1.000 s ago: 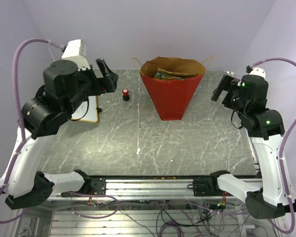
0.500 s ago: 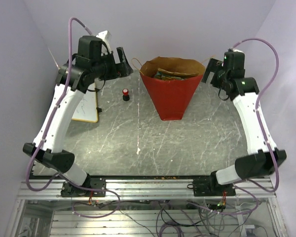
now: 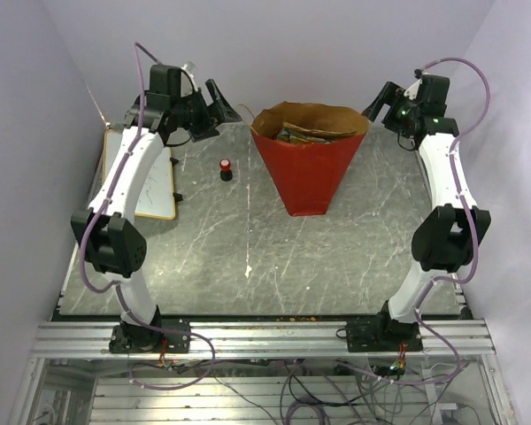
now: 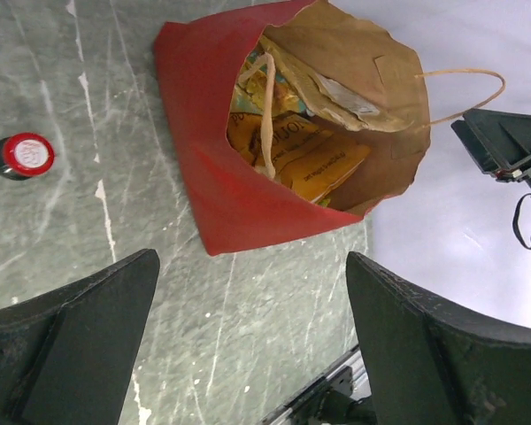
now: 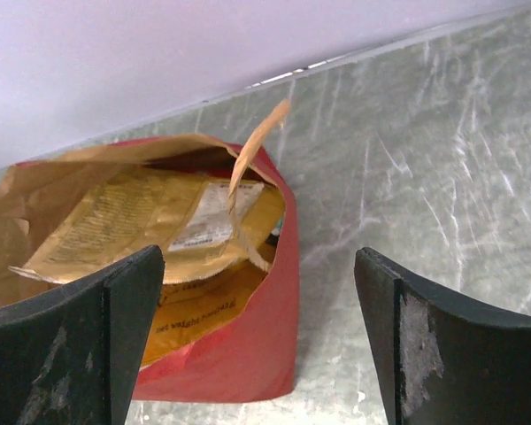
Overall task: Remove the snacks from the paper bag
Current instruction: Move the paper bag to the center of the board.
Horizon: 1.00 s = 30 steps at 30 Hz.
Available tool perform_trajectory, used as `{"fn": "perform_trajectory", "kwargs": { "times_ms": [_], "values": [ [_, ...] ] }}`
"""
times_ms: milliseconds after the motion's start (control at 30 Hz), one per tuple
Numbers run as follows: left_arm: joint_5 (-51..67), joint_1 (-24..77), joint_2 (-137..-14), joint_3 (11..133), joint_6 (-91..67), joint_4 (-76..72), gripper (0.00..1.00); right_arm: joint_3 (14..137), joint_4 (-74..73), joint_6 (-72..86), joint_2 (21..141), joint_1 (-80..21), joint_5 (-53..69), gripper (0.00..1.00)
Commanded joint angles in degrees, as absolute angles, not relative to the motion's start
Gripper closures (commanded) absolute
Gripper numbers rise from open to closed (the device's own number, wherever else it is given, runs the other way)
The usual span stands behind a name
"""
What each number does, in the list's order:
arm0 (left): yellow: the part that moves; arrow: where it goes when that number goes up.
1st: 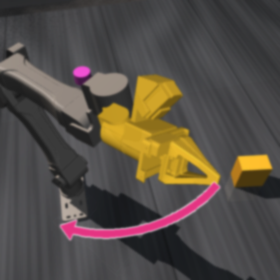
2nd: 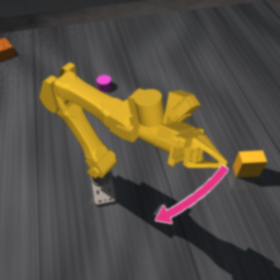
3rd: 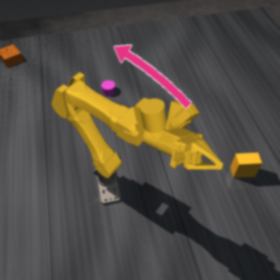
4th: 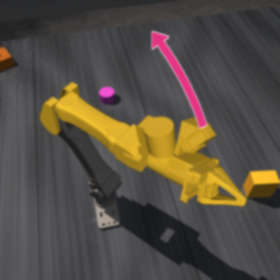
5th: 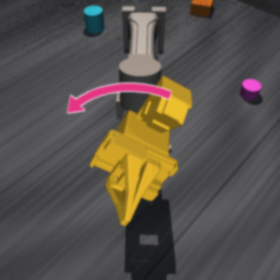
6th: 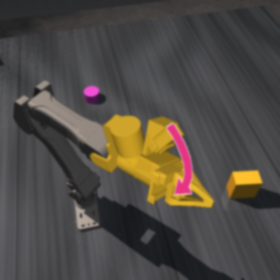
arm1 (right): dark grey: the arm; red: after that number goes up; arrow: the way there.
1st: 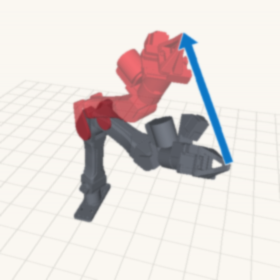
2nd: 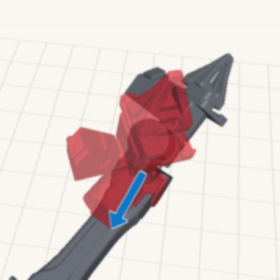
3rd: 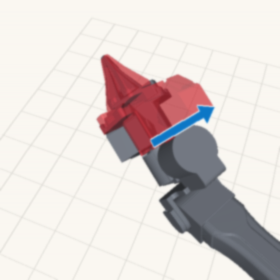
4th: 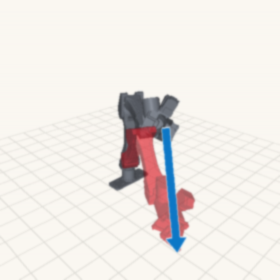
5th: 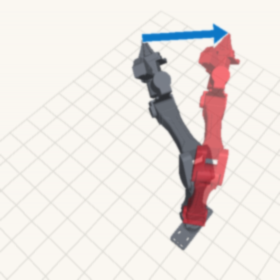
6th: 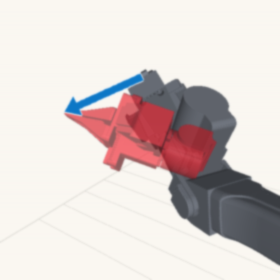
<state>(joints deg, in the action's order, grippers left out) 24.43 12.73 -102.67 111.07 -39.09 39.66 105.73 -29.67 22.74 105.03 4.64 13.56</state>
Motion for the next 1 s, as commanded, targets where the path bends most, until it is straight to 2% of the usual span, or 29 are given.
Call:
{"fn": "perform_trajectory", "kwargs": {
  "times_ms": [0, 100, 200, 367, 467, 533, 600, 667, 767, 967],
  "values": [
    [28.7, 12.6, -106.4, 113.4, -43.6, 32.4, 0.03, 108.9, -25.0, 23.8, 107.8, 7.2, 23.0, 0.14],
    [28.5, 12.6, -110.7, 115.3, -46.0, 31.0, 0.06, 109.1, -24.0, 24.2, 108.9, 7.8, 24.8, 0.21],
    [28.8, 12.6, -114.1, 115.9, -49.2, 27.8, 0.10, 109.7, -22.7, 25.2, 110.5, 7.9, 29.2, 0.32],
    [29.9, 12.6, -120.7, 123.1, -53.1, 26.4, 0.17, 116.4, -22.3, 27.8, 115.1, 8.2, 33.9, 0.43],
    [30.6, 12.6, -123.9, 127.8, -53.2, 28.2, 0.26, 116.4, -20.7, 29.0, 115.4, 8.2, 35.8, 0.54],
    [30.6, 12.7, -124.3, 127.5, -54.5, 26.4, 0.40, 115.6, -20.2, 29.5, 115.3, 8.2, 36.6, 0.62],
    [31.3, 13.1, -123.8, 125.1, -56.6, 22.4, 0.47, 114.2, -19.7, 30.1, 114.8, 8.2, 37.0, 0.63],
    [31.6, 13.6, -123.9, 124.3, -57.4, 20.6, 0.48, 113.1, -19.3, 30.1, 114.4, 8.2, 37.1, 0.63],
    [31.7, 14.4, -126.3, 128.3, -56.7, 22.5, 0.48, 113.8, -20.1, 29.6, 114.5, 8.1, 37.1, 0.70],
    [33.3, 15.4, -127.1, 130.3, -57.1, 22.0, 0.77, 109.9, -20.9, 27.9, 110.2, 8.2, 35.6, 0.98]
  ]
}}
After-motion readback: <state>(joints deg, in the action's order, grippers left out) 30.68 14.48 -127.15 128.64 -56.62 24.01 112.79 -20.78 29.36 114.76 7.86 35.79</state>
